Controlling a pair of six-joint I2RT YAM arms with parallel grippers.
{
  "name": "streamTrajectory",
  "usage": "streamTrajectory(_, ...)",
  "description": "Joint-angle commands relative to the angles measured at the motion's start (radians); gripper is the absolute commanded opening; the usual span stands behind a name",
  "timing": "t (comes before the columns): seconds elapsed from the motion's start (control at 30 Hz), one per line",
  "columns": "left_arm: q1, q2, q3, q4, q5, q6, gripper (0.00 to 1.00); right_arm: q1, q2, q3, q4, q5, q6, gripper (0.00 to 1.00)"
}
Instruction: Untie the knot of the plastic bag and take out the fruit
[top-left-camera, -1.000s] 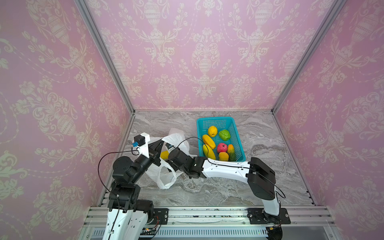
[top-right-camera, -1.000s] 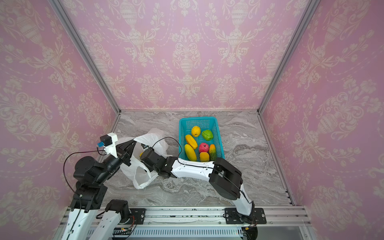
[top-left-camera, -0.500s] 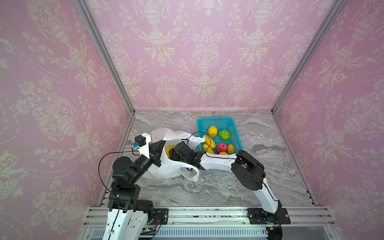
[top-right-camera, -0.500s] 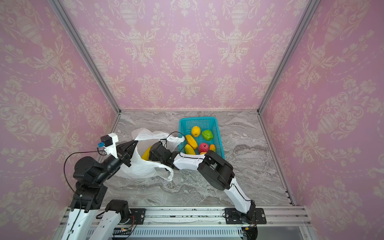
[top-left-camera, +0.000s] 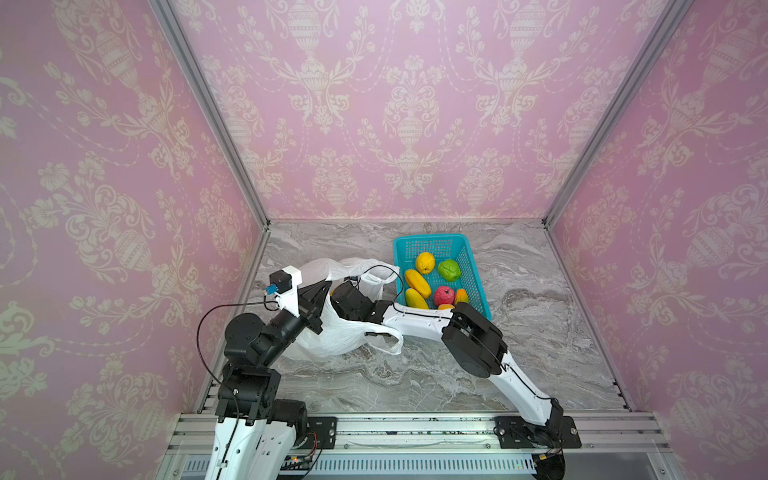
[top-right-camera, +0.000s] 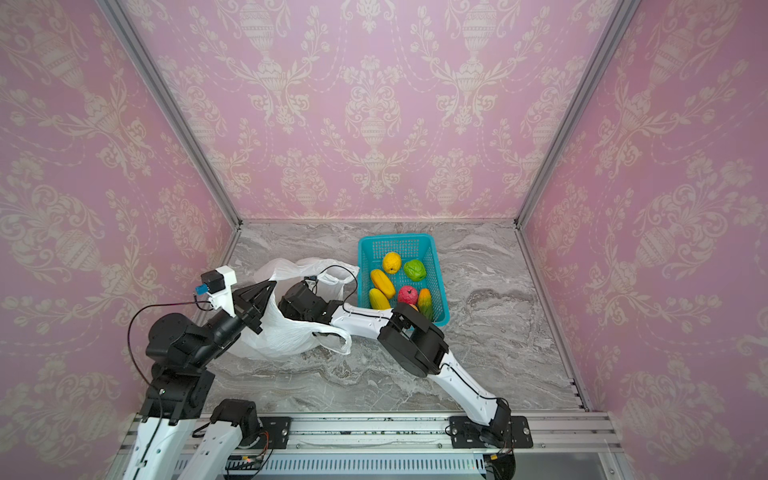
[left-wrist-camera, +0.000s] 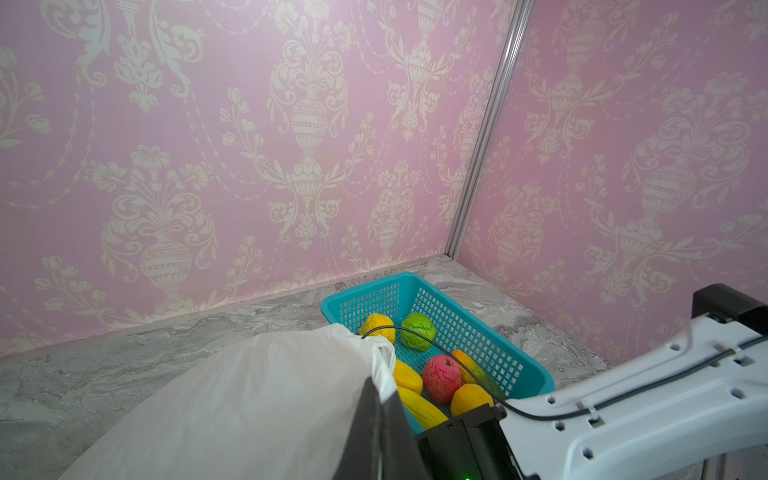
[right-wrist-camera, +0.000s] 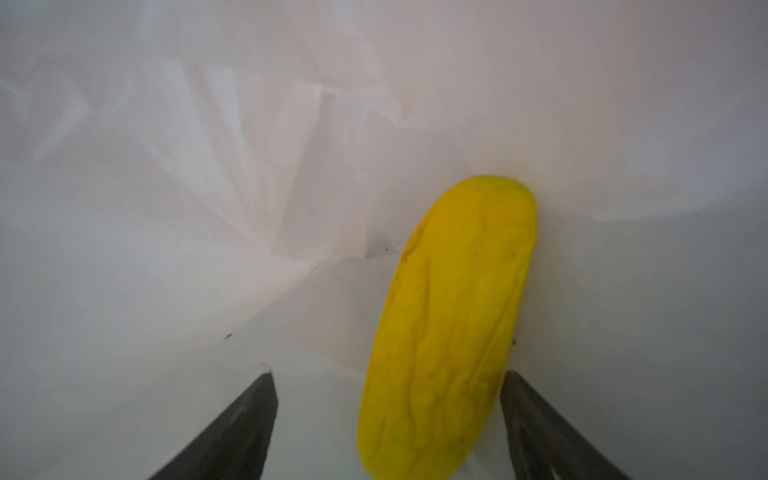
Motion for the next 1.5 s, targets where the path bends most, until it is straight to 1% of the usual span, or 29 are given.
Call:
streamTrajectory(0.0, -0.004, -0.003, 0.009, 0.030, 0.028, -0.013, 0.00, 0.011, 0.047, 0.059, -0.081, 0.001, -0.019, 0.89)
streamTrajectory(0.07, -0.004, -0.003, 0.010, 0.029, 0.026, -0.013, 0.00, 0.016, 0.072, 0.097, -0.131, 0.032, -0.036, 0.90)
streamTrajectory(0.17, -0.003, -0.004, 0.010, 0.029, 0.025, -0.011, 0.00, 0.018, 0.105, 0.106, -0.142, 0.046, -0.034, 0.87)
streamTrajectory(0.3, -0.005, -0.005, 0.010, 0.026, 0.022, -0.008, 0.00, 0.020, 0.123, 0.105, -0.130, 0.037, -0.035, 0.78)
streamTrajectory(0.4, -0.006, -0.005, 0.012, 0.013, 0.005, -0.001, 0.00, 0.023, 0.092, 0.057, -0.088, 0.042, -0.045, 0.68)
streamTrajectory(0.47, -0.005, -0.003, 0.018, -0.013, -0.040, 0.016, 0.00, 0.030, 0.049, 0.015, -0.066, 0.069, -0.072, 0.64)
streamTrajectory(0.53, -0.005, 0.003, 0.030, -0.052, -0.115, 0.040, 0.00, 0.034, -0.004, -0.045, -0.033, 0.100, -0.097, 0.61)
streamTrajectory(0.6, -0.005, 0.012, 0.041, -0.095, -0.198, 0.063, 0.00, 0.034, -0.076, -0.129, 0.037, 0.113, -0.106, 0.55)
streamTrajectory(0.7, -0.004, 0.029, 0.052, -0.131, -0.275, 0.080, 0.00, 0.038, -0.193, -0.283, 0.182, 0.129, -0.144, 0.46)
streamTrajectory(0.77, -0.004, 0.044, 0.052, -0.150, -0.303, 0.085, 0.00, 0.045, -0.276, -0.358, 0.241, 0.153, -0.173, 0.45)
streamTrajectory(0.87, -0.004, 0.054, 0.052, -0.167, -0.336, 0.092, 0.00, 0.054, -0.383, -0.463, 0.283, 0.206, -0.207, 0.45)
streamTrajectory(1.1, -0.004, 0.058, 0.051, -0.186, -0.393, 0.104, 0.00, 0.052, -0.599, -0.727, 0.440, 0.265, -0.226, 0.42)
streamTrajectory(1.33, -0.004, 0.059, 0.051, -0.188, -0.393, 0.104, 0.00, 0.043, -0.733, -0.852, 0.506, 0.300, -0.267, 0.40)
streamTrajectory(1.47, -0.004, 0.057, 0.051, -0.184, -0.383, 0.104, 0.00, 0.048, -0.740, -0.863, 0.505, 0.311, -0.261, 0.38)
